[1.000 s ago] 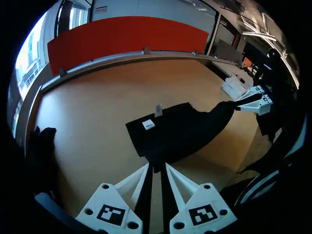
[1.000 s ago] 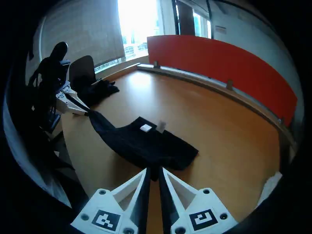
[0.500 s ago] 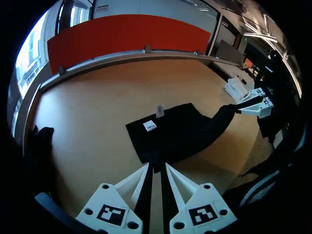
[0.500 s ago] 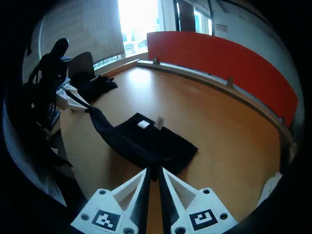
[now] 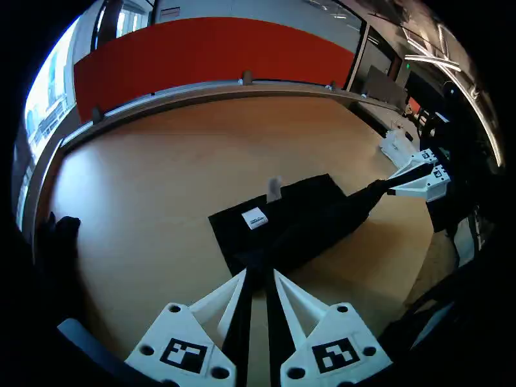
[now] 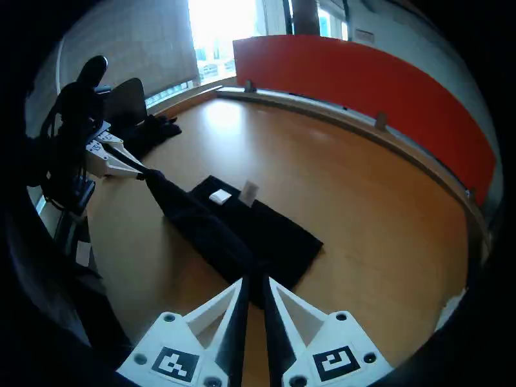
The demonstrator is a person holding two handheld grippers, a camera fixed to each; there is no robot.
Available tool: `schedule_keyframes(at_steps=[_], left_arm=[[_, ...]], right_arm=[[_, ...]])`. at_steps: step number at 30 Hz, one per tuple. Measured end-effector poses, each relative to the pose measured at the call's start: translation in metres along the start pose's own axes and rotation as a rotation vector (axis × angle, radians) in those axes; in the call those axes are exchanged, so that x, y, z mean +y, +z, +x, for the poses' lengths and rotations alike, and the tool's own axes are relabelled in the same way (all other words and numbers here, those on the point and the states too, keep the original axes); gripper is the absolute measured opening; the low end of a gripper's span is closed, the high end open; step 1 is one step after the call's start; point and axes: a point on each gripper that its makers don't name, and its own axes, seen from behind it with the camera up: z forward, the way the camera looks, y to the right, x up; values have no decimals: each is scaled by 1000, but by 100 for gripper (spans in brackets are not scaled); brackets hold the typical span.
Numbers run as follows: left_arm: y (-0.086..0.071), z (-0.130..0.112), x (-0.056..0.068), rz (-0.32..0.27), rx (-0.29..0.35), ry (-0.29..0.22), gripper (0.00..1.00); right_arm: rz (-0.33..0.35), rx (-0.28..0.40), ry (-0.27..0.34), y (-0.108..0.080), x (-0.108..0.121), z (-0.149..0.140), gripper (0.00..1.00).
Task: Fold towel
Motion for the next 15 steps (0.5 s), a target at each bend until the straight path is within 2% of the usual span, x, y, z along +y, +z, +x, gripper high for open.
schedule_keyframes(at_steps=[9, 15], left_arm=[[20, 1, -8, -2, -14, 7, 14], [34, 0, -15, 3, -21, 11, 14]], right_arm=[[-2, -24, -4, 13, 12, -3, 14], [-4, -37, 15, 25, 23, -3, 14]])
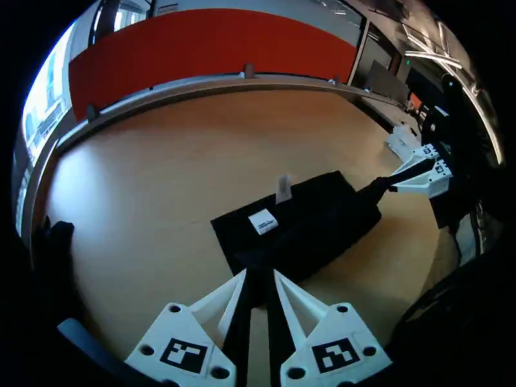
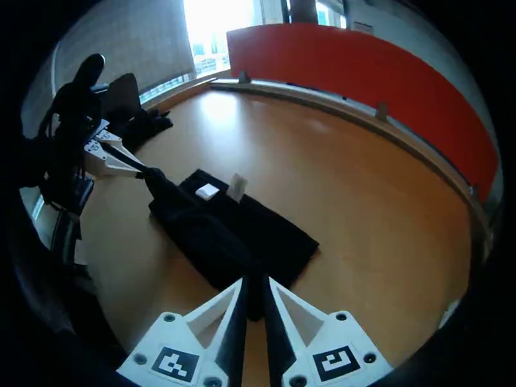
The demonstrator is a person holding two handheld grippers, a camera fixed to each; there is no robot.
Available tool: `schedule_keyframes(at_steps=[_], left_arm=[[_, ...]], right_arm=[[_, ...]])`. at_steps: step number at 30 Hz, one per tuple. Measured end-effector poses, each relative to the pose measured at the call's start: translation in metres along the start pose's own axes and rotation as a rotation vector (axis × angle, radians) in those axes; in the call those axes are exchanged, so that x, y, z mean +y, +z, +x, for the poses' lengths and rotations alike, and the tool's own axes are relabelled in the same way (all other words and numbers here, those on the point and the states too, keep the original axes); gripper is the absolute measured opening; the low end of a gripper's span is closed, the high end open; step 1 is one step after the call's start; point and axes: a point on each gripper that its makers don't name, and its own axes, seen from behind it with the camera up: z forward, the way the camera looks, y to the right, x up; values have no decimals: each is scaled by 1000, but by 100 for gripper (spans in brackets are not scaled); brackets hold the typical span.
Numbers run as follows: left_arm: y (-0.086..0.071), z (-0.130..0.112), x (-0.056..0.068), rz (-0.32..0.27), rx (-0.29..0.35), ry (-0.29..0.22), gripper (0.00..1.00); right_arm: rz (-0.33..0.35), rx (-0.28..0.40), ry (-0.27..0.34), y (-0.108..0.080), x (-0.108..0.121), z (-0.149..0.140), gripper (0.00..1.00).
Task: Fold towel
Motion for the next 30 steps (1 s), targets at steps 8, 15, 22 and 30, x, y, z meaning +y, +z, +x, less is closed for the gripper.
schedule_keyframes(at_steps=[8, 15, 22, 30], left_arm=[[23, 0, -11, 5, -15, -11, 14], [39, 1, -22, 23, -22, -23, 14], [50, 3, -27, 34, -17, -28, 14], [63, 7, -37, 78, -10, -12, 16]], right_arm=[[-12, -22, 34, 19, 17, 2, 14], [-19, -38, 69, 35, 26, 0, 15], [-53, -47, 94, 48, 38, -2, 18], [-105, -53, 108, 63, 52, -2, 26]])
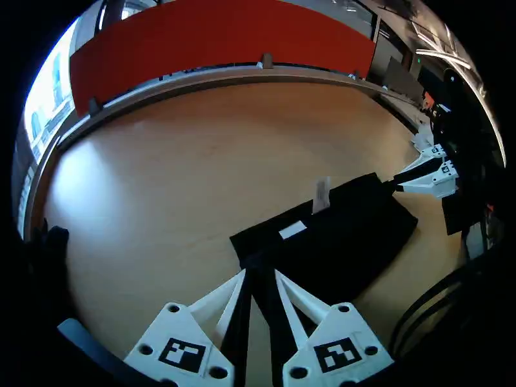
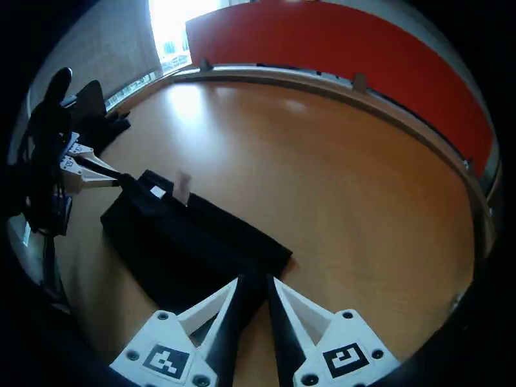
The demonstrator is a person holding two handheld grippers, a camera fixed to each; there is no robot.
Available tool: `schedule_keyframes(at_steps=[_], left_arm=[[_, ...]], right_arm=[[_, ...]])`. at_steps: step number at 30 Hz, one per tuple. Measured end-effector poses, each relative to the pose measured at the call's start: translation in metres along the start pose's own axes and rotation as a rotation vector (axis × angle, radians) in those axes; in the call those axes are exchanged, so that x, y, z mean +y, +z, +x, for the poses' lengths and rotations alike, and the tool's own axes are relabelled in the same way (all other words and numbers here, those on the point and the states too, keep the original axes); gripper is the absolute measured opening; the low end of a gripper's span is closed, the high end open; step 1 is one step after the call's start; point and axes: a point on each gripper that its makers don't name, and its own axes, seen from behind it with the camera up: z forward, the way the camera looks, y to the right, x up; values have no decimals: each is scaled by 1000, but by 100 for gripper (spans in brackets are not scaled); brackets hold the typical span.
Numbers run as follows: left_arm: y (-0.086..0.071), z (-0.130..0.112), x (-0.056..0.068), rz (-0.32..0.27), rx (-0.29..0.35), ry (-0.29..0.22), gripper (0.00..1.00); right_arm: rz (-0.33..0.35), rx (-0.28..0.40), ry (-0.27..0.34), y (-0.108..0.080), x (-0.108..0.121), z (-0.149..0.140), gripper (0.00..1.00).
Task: Fold towel
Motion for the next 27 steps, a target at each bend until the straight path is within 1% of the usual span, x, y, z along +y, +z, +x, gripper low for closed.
schedule_keyframes(at_steps=[2, 8, 13, 18, 21, 24, 26, 27], left_arm=[[2, 2, -1, 5, 3, 2, 16], [5, 6, -7, 26, 8, 2, 24], [5, 8, -14, 45, 16, -6, 33], [4, 10, -22, 66, 21, -19, 39], [5, 9, -26, 76, 19, -20, 43], [3, 10, -28, 81, 20, -19, 47], [2, 10, -26, 74, 21, -20, 48], [1, 10, -25, 71, 21, -22, 54]], right_arm=[[-6, -2, -1, 3, 1, 1, 28], [-31, 0, -12, 6, 8, 5, 36], [-53, 6, -9, 7, 14, 10, 44], [-71, 14, -4, 9, 19, 14, 46], [-77, 17, -2, 9, 21, 17, 50], [-75, 23, -2, 8, 21, 19, 60], [-65, 26, -4, 6, 18, 19, 66], [-60, 27, -6, 5, 17, 20, 67]])
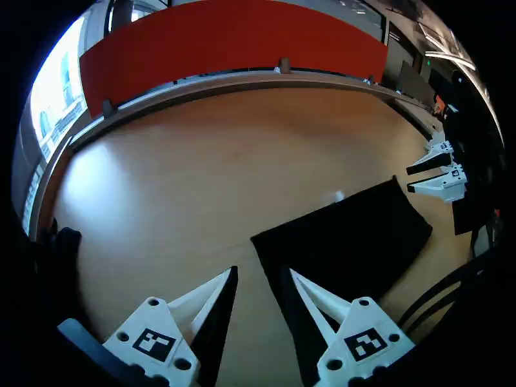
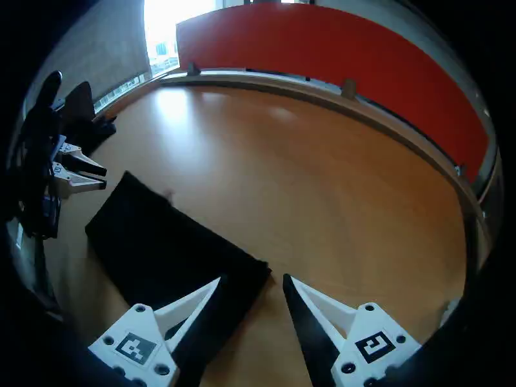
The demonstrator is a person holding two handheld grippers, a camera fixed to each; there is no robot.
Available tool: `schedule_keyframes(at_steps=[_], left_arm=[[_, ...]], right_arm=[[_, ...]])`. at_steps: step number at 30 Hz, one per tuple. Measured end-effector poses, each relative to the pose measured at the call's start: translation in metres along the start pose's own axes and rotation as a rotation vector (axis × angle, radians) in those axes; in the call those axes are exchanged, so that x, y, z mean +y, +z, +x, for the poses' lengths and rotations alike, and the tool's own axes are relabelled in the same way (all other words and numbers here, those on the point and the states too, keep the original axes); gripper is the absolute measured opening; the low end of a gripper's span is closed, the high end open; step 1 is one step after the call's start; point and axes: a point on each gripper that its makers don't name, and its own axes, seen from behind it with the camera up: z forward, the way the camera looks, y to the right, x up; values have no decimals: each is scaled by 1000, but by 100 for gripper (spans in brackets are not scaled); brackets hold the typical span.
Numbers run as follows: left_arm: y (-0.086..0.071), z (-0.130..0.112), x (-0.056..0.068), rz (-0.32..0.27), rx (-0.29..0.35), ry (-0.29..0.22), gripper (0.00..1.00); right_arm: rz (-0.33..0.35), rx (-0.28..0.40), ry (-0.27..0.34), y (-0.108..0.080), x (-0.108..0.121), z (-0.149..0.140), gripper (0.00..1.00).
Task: Fold towel
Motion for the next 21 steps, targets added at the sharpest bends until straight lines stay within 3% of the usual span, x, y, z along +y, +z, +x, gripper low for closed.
schedule_keyframes(at_steps=[5, 21], left_arm=[[-4, -1, 7, -34, 0, -32, 78], [-18, -14, 11, -19, 6, -54, 79]], right_arm=[[5, 6, -9, -6, -2, 0, 84], [9, 9, 12, -27, -16, -22, 85]])
